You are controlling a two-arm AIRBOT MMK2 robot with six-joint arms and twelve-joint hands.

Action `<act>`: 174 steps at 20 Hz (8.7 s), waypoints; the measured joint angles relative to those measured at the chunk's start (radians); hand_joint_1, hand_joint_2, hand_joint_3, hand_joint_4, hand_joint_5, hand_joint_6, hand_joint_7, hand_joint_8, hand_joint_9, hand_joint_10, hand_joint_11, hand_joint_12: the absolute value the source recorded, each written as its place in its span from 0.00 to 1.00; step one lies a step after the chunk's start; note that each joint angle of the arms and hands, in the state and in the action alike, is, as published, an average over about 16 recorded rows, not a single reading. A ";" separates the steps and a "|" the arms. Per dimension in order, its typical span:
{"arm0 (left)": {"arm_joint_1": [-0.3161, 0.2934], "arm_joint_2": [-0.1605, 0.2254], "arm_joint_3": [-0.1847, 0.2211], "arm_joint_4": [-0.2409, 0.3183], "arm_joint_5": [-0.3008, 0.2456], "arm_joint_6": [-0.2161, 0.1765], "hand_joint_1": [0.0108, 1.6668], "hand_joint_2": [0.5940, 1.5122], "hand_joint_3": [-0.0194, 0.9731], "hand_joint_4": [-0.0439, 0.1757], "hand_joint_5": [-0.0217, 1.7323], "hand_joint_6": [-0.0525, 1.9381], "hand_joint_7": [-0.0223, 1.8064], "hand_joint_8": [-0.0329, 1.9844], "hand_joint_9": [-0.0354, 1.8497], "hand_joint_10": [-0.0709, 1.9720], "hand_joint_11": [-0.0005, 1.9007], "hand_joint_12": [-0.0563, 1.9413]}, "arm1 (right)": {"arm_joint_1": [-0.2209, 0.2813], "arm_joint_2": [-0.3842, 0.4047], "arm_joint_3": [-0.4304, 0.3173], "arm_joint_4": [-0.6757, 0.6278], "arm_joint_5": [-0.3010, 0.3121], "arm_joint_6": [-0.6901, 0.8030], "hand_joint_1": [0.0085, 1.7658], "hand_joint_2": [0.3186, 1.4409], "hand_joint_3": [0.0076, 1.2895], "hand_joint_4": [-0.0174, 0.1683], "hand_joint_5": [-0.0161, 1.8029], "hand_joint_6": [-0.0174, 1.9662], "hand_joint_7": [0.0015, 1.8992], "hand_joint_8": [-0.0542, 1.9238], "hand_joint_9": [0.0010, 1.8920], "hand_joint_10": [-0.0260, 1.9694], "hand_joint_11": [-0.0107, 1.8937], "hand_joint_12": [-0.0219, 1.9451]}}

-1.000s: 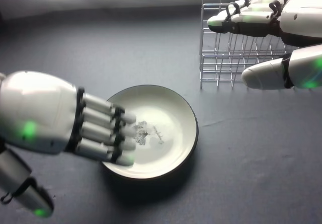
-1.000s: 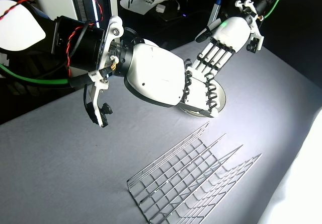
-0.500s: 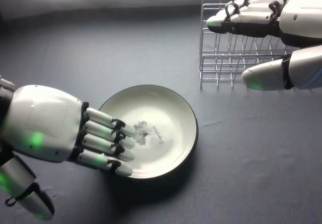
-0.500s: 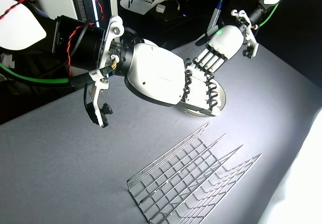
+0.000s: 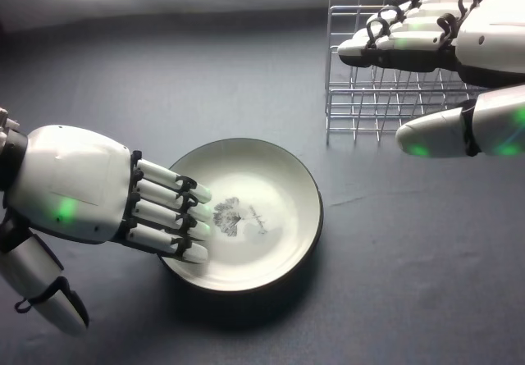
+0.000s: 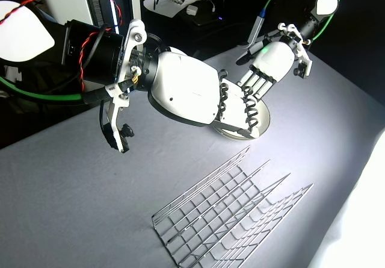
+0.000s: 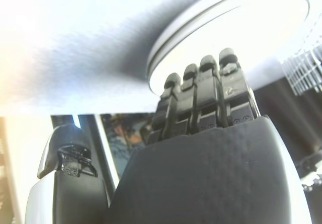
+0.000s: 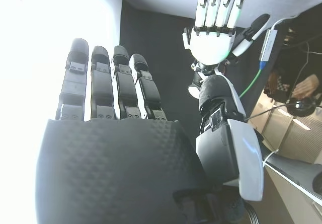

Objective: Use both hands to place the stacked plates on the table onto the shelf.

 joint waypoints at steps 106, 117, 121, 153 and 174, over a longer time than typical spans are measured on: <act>-0.023 -0.109 0.215 0.004 -0.130 -0.025 0.00 0.54 0.03 0.20 0.03 0.03 0.03 0.02 0.03 0.04 0.01 0.04 | -0.195 -0.127 0.197 -0.149 0.457 -0.009 0.58 0.33 0.00 0.09 0.02 0.02 0.01 0.03 0.01 0.02 0.02 0.14; -0.016 -0.126 0.266 0.029 -0.157 -0.023 0.00 0.54 0.03 0.20 0.02 0.03 0.03 0.02 0.03 0.04 0.01 0.03 | -0.195 -0.123 0.190 -0.150 0.459 -0.011 0.58 0.33 0.00 0.09 0.02 0.02 0.01 0.03 0.01 0.02 0.02 0.17; -0.002 -0.133 0.271 0.025 -0.157 -0.018 0.00 0.54 0.03 0.18 0.02 0.02 0.02 0.02 0.03 0.04 0.01 0.02 | -0.195 -0.121 0.190 -0.149 0.460 -0.012 0.58 0.33 0.00 0.08 0.02 0.02 0.01 0.03 0.01 0.02 0.02 0.17; 0.046 -0.166 0.107 -0.066 -0.032 -0.008 0.00 0.54 0.03 0.16 0.01 0.01 0.01 0.01 0.03 0.04 0.01 0.03 | -0.260 -0.197 0.210 -0.153 0.434 -0.013 0.60 0.35 0.00 0.08 0.02 0.02 0.01 0.03 0.01 0.02 0.02 0.15; 0.037 -0.170 0.116 -0.060 -0.037 -0.009 0.00 0.54 0.03 0.16 0.01 0.01 0.01 0.01 0.03 0.04 0.01 0.03 | -0.272 -0.399 0.352 -0.166 0.378 -0.012 0.60 0.36 0.00 0.08 0.02 0.02 0.01 0.03 0.01 0.02 0.02 0.19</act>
